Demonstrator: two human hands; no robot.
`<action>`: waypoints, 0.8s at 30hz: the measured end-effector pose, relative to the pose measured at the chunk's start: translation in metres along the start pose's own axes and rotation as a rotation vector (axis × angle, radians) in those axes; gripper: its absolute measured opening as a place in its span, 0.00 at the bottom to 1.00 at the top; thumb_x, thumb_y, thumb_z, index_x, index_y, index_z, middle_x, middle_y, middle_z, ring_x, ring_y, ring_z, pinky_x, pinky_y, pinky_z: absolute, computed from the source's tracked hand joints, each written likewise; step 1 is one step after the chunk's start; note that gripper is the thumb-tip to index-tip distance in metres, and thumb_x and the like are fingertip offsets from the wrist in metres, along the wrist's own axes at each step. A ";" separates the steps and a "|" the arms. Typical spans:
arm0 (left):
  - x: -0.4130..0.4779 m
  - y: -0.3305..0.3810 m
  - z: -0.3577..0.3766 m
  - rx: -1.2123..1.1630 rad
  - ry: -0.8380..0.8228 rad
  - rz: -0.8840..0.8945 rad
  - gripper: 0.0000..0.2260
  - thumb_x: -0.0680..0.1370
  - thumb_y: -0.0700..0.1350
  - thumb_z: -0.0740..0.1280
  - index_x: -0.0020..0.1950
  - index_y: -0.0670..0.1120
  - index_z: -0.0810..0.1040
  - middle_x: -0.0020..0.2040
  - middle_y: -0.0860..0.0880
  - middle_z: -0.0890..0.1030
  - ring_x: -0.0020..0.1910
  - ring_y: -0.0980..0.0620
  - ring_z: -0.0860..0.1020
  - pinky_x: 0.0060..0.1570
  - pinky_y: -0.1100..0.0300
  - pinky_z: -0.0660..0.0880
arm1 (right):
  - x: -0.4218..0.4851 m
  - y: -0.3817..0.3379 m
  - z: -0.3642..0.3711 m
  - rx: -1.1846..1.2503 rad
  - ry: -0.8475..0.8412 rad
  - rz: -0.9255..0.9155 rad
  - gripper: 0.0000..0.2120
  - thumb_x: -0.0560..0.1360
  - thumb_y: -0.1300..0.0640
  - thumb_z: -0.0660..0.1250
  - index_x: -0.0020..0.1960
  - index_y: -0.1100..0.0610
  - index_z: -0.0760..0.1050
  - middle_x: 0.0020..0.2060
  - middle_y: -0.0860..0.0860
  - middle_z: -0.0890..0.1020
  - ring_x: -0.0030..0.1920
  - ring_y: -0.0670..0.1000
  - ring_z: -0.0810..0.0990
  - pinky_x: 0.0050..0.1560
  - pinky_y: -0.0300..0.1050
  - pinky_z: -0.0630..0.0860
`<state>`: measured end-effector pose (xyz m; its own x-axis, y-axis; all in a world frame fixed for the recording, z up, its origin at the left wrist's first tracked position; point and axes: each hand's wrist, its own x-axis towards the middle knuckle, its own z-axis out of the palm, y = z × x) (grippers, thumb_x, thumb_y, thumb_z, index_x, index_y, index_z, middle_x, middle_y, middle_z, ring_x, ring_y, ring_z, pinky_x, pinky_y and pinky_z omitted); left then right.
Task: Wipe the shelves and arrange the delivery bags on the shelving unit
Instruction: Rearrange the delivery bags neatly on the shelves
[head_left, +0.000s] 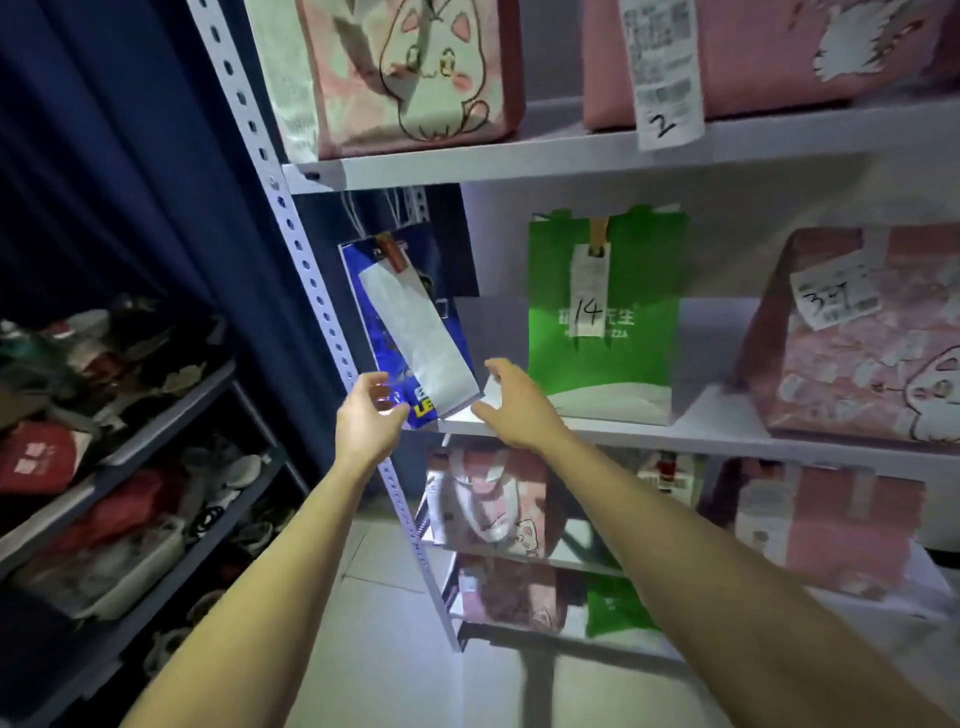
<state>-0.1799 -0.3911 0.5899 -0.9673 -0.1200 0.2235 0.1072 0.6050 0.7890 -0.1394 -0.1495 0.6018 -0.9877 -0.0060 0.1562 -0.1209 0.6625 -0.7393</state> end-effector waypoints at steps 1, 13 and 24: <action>0.008 -0.006 -0.003 0.003 -0.058 -0.001 0.25 0.76 0.45 0.77 0.73 0.51 0.76 0.59 0.53 0.84 0.56 0.51 0.84 0.53 0.60 0.77 | 0.014 -0.007 0.009 0.016 0.009 0.058 0.39 0.77 0.53 0.74 0.82 0.60 0.60 0.78 0.58 0.69 0.76 0.58 0.70 0.73 0.49 0.67; 0.050 -0.046 0.011 -0.013 -0.426 0.083 0.26 0.79 0.38 0.71 0.75 0.53 0.70 0.58 0.55 0.86 0.57 0.48 0.84 0.63 0.48 0.80 | 0.048 -0.014 0.062 0.040 0.168 0.229 0.08 0.72 0.61 0.68 0.51 0.58 0.75 0.44 0.55 0.81 0.43 0.59 0.77 0.42 0.50 0.73; 0.048 -0.046 0.027 0.211 -0.092 0.138 0.10 0.82 0.38 0.66 0.62 0.47 0.74 0.47 0.46 0.83 0.43 0.39 0.80 0.45 0.46 0.81 | 0.038 -0.011 0.087 -0.081 0.160 0.237 0.13 0.79 0.60 0.67 0.64 0.58 0.76 0.57 0.55 0.83 0.50 0.55 0.77 0.48 0.44 0.70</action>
<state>-0.2373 -0.4040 0.5488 -0.9646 0.0411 0.2604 0.1987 0.7627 0.6155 -0.1840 -0.2226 0.5588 -0.9584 0.2704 0.0915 0.1262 0.6891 -0.7136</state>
